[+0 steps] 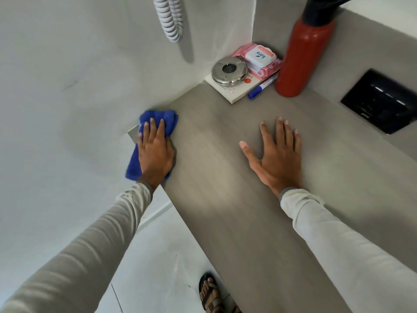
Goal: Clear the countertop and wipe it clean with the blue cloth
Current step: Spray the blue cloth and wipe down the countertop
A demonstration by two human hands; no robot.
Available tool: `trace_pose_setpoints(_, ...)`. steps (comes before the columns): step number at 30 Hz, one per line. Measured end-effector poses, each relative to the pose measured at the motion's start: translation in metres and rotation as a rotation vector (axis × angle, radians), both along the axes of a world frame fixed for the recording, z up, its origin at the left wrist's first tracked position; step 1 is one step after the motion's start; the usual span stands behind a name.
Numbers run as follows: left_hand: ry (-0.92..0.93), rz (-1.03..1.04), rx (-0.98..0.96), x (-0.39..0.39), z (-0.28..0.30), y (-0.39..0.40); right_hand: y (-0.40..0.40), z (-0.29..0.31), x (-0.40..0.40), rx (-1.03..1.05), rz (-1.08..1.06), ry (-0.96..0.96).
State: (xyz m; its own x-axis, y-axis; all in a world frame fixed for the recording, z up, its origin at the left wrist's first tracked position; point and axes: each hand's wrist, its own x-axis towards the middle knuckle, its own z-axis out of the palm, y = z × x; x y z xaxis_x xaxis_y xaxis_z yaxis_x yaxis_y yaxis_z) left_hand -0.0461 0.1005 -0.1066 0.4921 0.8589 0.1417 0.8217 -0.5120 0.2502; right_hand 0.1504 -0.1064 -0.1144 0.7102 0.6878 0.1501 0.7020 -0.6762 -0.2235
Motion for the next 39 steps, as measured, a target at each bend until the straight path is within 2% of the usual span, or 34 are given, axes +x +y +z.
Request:
trace_pose_setpoints(5,0.040,-0.360,-0.065,0.069,0.006,0.036,0.000,-0.003,0.001,0.007,-0.004,-0.009)
trace_pose_setpoints(9,0.078,-0.458,-0.005,0.104,0.000,0.055,0.001,-0.007,0.005,0.027,0.001,-0.035)
trace_pose_setpoints(15,0.081,-0.608,-0.022,0.094,-0.002,0.062,0.002,-0.002,0.003,0.042,0.002,-0.020)
trace_pose_setpoints(18,0.068,-0.616,-0.057,0.085,-0.001,0.032,0.000,0.002,0.001,0.163,-0.004,0.043)
trace_pose_setpoints(21,0.060,-0.591,-0.088,0.070,0.002,-0.036,-0.005,0.007,-0.006,0.420,-0.030,0.131)
trace_pose_setpoints(23,-0.025,-0.608,-0.212,0.060,0.006,-0.091,-0.014,0.013,-0.017,0.591,-0.096,0.183)
trace_pose_setpoints(24,-0.097,-0.635,-0.346,0.056,0.009,-0.115,-0.021,0.016,-0.024,0.654,-0.134,0.186)
trace_pose_setpoints(26,-0.289,-0.637,-0.662,0.043,0.020,-0.139,-0.036,0.019,-0.044,0.693,-0.171,0.141)
trace_pose_setpoints(27,-0.393,-0.595,-0.748,0.033,0.028,-0.134,-0.041,0.020,-0.058,0.670,-0.155,0.108)
trace_pose_setpoints(29,-0.479,-0.492,-0.651,0.007,0.034,-0.099,-0.041,0.022,-0.090,0.563,-0.086,0.070)
trace_pose_setpoints(30,-0.435,-0.463,-0.532,-0.006,0.032,-0.073,-0.035,0.022,-0.105,0.490,-0.059,0.081)
trace_pose_setpoints(34,-0.006,-0.489,-0.147,-0.054,0.017,0.028,0.021,0.020,-0.141,0.121,-0.048,0.146)
trace_pose_setpoints(36,0.086,-0.586,-0.049,-0.060,0.007,0.046,0.048,0.014,-0.140,-0.018,-0.012,0.074)
trace_pose_setpoints(39,0.115,-0.580,0.036,-0.057,-0.005,0.052,0.086,0.011,-0.122,-0.057,0.080,0.036)
